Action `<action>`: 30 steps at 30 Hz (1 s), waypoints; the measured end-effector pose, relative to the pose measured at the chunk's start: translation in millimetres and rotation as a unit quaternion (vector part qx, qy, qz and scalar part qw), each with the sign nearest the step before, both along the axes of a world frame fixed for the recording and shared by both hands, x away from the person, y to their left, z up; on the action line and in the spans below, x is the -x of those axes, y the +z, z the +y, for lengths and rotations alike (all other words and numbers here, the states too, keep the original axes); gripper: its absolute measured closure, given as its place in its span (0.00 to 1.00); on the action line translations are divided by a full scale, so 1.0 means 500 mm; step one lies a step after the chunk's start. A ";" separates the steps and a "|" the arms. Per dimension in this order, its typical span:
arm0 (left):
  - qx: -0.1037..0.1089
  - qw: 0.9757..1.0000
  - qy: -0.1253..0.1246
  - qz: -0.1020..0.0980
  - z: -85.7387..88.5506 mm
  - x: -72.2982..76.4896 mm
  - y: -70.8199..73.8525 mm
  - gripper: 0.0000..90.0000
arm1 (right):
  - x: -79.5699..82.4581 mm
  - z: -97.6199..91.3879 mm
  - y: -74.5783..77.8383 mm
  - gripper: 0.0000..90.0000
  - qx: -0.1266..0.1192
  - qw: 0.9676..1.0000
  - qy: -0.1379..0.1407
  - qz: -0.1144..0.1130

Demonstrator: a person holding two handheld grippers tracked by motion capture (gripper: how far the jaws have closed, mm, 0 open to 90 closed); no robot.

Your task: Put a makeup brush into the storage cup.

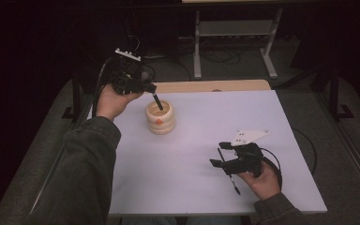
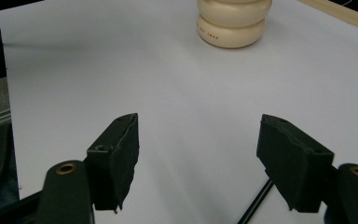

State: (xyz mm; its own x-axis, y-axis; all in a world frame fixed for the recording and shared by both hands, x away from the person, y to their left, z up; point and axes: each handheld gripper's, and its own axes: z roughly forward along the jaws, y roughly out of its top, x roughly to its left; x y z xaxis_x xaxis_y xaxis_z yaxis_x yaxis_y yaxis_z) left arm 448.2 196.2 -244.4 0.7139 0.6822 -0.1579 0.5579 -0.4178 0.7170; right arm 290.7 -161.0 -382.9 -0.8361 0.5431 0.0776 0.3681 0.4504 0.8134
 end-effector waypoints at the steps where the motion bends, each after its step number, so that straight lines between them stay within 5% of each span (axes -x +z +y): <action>1: -0.001 1.000 0.002 0.000 0.001 -0.003 -0.001 0.84 | -0.001 0.000 0.000 0.32 0.000 1.000 0.000 0.000; 5: -0.014 1.000 0.012 0.004 0.006 -0.015 -0.011 0.84 | -0.001 0.000 -0.001 0.32 -0.001 1.000 -0.003 0.003; 30: -0.016 0.999 0.026 0.016 0.000 -0.020 -0.077 0.84 | -0.003 -0.001 -0.004 0.32 0.001 1.000 -0.002 0.004</action>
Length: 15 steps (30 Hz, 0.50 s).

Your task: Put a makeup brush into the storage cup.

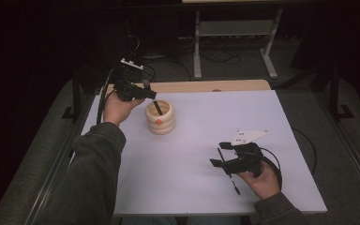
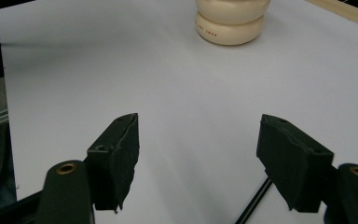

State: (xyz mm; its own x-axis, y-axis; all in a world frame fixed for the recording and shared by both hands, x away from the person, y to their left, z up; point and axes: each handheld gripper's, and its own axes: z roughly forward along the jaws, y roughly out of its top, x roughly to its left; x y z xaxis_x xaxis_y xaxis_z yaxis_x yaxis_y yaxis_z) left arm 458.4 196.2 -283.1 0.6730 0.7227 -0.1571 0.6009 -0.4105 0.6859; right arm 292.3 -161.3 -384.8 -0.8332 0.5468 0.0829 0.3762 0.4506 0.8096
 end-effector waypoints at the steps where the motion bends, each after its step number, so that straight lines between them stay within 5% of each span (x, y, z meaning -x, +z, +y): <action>1: -0.003 1.000 -0.002 0.000 0.000 0.000 -0.001 0.84 | 0.000 0.000 0.000 0.32 0.001 1.000 0.000 0.000; 15: 0.001 1.000 0.005 0.010 0.005 0.001 -0.037 0.84 | 0.001 0.002 -0.001 0.32 0.005 1.000 0.000 0.002</action>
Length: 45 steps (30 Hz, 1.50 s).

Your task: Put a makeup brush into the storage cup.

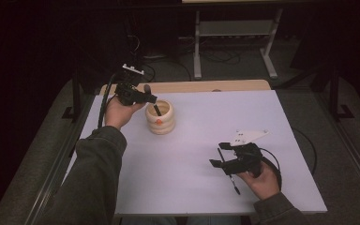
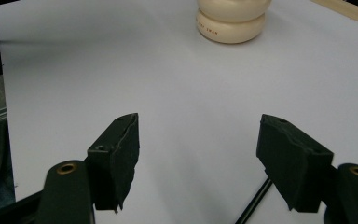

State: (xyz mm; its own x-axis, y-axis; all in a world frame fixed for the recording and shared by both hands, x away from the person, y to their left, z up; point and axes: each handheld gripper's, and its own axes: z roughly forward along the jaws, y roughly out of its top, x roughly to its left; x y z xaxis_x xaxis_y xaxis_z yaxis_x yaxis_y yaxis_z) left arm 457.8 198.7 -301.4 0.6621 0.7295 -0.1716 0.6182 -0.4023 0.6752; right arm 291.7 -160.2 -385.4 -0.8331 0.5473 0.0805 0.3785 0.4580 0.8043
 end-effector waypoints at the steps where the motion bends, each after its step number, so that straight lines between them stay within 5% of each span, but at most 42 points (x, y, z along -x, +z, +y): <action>1: -0.001 1.000 0.000 0.001 0.001 0.000 -0.003 0.84 | 0.000 0.000 0.000 0.32 0.000 1.000 0.000 0.000; 30: 0.008 1.000 0.012 0.023 0.023 0.006 -0.065 0.80 | 0.001 0.009 -0.005 0.33 0.009 1.000 0.010 -0.004; 45: -0.009 1.000 0.007 -0.008 0.052 0.048 -0.068 0.61 | 0.002 0.007 -0.003 0.33 0.009 1.000 0.005 -0.002</action>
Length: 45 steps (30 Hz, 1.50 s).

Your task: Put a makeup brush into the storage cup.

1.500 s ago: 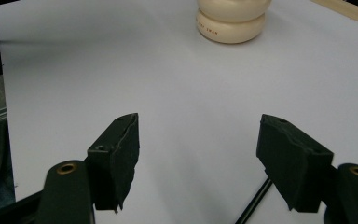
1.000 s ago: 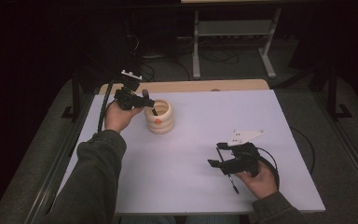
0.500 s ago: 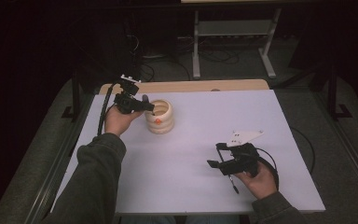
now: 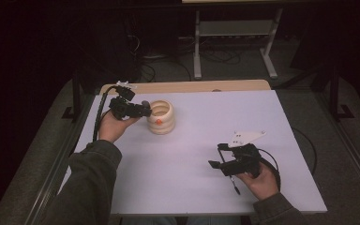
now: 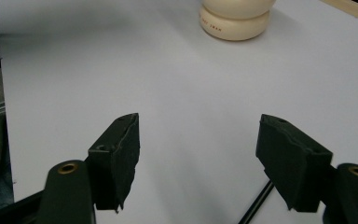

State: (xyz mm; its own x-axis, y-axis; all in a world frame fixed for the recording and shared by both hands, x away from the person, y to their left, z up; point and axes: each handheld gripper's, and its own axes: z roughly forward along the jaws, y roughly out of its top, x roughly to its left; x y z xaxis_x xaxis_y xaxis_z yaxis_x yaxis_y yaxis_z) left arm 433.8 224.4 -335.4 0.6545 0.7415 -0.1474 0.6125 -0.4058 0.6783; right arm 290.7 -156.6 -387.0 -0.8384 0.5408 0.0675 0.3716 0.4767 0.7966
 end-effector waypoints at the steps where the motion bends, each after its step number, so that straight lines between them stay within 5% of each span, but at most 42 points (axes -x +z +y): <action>1: -0.001 1.000 -0.002 0.000 0.004 0.003 0.000 0.60 | 0.000 -0.001 0.000 0.33 0.000 1.000 -0.001 0.001; 25: 0.012 1.000 -0.022 -0.016 0.033 0.090 -0.045 0.54 | -0.007 -0.022 -0.009 0.30 0.002 1.000 -0.024 0.006; 45: 0.038 0.997 -0.041 -0.058 0.036 0.203 -0.084 0.41 | -0.009 -0.062 -0.018 0.28 0.024 0.998 -0.058 0.020</action>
